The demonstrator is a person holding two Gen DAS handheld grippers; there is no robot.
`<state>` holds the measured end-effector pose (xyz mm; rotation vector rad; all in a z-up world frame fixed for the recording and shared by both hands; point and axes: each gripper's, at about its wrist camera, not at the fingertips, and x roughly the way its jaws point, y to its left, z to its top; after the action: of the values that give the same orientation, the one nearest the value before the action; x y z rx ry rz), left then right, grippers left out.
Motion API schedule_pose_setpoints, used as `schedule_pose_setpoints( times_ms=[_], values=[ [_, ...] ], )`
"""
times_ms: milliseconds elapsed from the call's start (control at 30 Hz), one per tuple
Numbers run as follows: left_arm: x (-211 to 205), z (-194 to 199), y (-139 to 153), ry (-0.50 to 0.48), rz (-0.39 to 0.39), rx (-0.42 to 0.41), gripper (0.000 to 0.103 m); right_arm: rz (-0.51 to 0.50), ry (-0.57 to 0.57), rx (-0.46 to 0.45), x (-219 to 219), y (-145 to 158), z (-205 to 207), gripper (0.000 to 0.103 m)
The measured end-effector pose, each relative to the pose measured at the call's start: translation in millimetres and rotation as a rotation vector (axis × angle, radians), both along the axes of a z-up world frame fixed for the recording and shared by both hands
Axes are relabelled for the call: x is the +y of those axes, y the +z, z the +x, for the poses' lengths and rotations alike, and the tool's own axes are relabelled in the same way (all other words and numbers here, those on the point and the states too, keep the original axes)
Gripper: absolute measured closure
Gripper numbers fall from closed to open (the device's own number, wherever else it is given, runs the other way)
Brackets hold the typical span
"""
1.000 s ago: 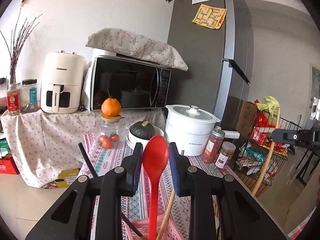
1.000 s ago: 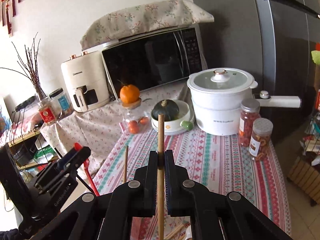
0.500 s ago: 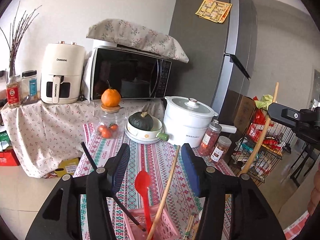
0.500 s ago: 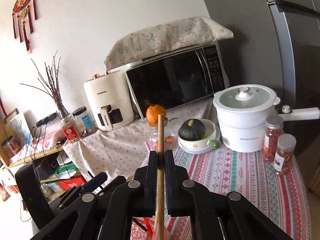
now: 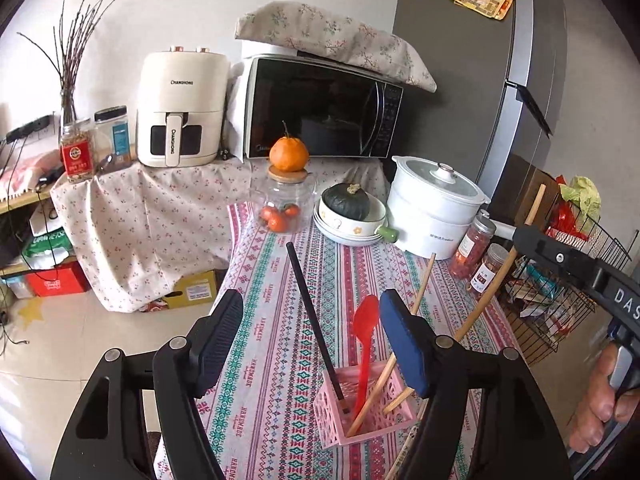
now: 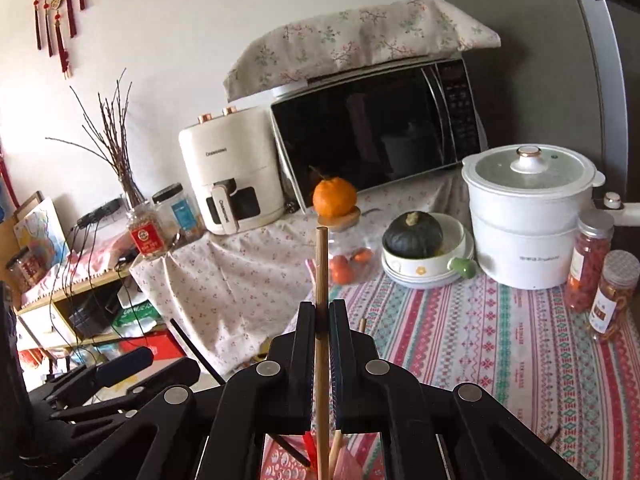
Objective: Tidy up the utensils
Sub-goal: 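Lower the wooden chopstick into the pink basket and open the right gripper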
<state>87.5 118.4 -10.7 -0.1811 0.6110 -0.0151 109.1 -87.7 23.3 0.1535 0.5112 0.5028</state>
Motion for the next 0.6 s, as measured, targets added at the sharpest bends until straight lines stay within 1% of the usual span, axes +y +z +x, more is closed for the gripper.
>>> schedule_pose_setpoints(
  times_ms=[67,167,267,367,533,600],
  values=[
    [2,1,-2,-0.013,-0.001,0.019,0.030,-0.017,0.013,0.015,5,-9,3,0.097],
    [1,2,-5,-0.024,0.011,0.026,0.030,-0.043,0.028,0.040,11,-20,7,0.097],
    [-2,3,-8,-0.036,0.020,0.039,0.030,-0.039,0.033,0.073,14,-28,11,0.097],
    [-5,3,-11,-0.043,0.027,0.045,0.030,-0.048,0.041,0.084,15,-33,12,0.097],
    [-12,1,-15,-0.054,0.039,0.059,0.030,-0.039,0.061,0.097,12,-34,12,0.095],
    [-15,0,-15,-0.054,0.046,0.058,0.030,-0.028,0.059,0.095,8,-28,9,0.089]
  ],
)
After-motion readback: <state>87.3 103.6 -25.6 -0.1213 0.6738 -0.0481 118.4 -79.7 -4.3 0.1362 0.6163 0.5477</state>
